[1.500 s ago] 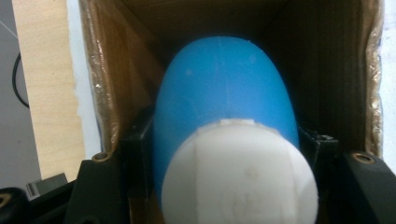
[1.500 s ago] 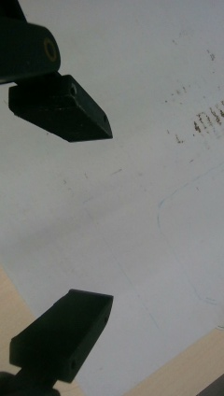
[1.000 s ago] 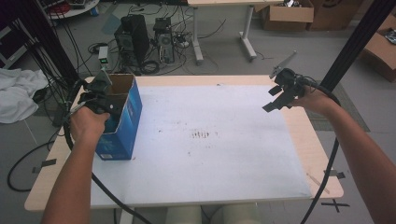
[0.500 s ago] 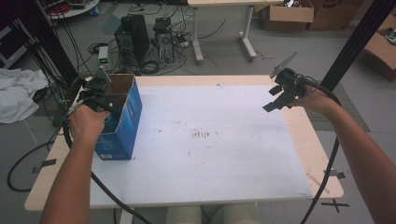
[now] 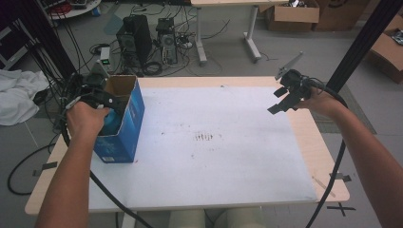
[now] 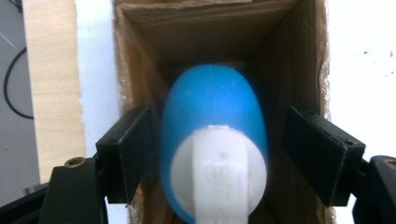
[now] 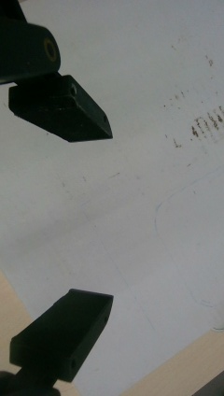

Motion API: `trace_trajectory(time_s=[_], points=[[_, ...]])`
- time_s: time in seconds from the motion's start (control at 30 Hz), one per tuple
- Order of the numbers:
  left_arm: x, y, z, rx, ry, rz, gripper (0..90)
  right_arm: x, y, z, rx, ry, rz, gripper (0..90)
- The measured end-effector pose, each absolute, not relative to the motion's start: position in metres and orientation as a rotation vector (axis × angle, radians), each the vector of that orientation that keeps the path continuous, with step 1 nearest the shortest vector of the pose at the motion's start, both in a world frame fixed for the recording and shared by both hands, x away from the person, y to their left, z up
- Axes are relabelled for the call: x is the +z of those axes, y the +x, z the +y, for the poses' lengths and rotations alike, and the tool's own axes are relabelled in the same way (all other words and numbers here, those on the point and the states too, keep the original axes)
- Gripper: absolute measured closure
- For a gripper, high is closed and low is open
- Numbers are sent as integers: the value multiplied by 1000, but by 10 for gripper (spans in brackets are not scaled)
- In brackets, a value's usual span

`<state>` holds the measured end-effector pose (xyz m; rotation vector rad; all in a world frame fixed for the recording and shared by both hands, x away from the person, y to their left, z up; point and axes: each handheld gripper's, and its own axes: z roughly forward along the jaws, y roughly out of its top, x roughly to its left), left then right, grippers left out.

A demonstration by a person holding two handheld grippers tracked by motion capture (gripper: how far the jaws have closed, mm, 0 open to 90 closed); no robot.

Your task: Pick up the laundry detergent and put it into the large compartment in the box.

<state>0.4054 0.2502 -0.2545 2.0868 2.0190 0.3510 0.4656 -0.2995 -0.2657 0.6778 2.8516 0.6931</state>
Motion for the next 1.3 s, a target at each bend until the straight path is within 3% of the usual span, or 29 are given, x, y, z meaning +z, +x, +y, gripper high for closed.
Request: trace_trajectory(time_s=[0.77, 1.3], points=[[-211, 398, 236, 395, 2138, 1959, 205, -261, 461, -301, 721, 668, 2841, 173], [-191, 393, 166, 452, 2329, 1643, 204, -258, 459, -299, 718, 658, 2840, 173]])
